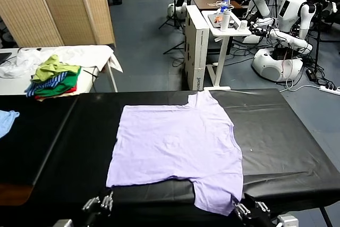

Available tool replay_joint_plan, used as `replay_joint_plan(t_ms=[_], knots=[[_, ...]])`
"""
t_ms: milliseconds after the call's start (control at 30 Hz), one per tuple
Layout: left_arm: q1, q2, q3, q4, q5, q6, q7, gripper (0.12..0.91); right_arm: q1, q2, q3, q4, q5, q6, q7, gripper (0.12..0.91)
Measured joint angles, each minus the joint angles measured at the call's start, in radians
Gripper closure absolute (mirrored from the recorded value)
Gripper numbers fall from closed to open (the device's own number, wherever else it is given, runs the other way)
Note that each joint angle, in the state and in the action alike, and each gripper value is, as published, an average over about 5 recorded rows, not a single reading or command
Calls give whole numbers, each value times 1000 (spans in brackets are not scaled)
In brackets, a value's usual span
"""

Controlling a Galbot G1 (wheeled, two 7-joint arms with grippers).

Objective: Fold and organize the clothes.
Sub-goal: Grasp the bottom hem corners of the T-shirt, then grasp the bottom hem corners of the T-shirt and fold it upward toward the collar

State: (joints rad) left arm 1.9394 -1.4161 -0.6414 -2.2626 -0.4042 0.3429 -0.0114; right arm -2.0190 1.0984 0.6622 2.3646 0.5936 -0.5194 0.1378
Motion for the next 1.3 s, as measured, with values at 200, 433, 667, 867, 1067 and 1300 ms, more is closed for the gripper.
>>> replay_joint_plan(t_ms=[200, 433, 667, 867, 1067, 1300], knots=[[23, 2, -3, -24, 2, -2, -2, 877, -33, -5, 30, 37, 18, -15, 20, 885], [69, 6, -19, -76, 5, -2, -27, 884, -63, -7, 53, 71, 29, -29, 27, 885], [100, 3, -26, -134, 7, -9, -44, 884, -52, -18, 72, 89, 71, -14, 15, 885], [73, -16, -22, -147, 4, -54, -49, 884, 34, -49, 84, 66, 157, 36, 4, 885], [-10, -36, -10, -106, -3, -66, -54, 884, 201, -100, 48, -11, 187, 79, -8, 885], [-137, -51, -1, -10, 8, -73, -59, 884, 419, -120, -57, -162, 156, 86, 9, 885]])
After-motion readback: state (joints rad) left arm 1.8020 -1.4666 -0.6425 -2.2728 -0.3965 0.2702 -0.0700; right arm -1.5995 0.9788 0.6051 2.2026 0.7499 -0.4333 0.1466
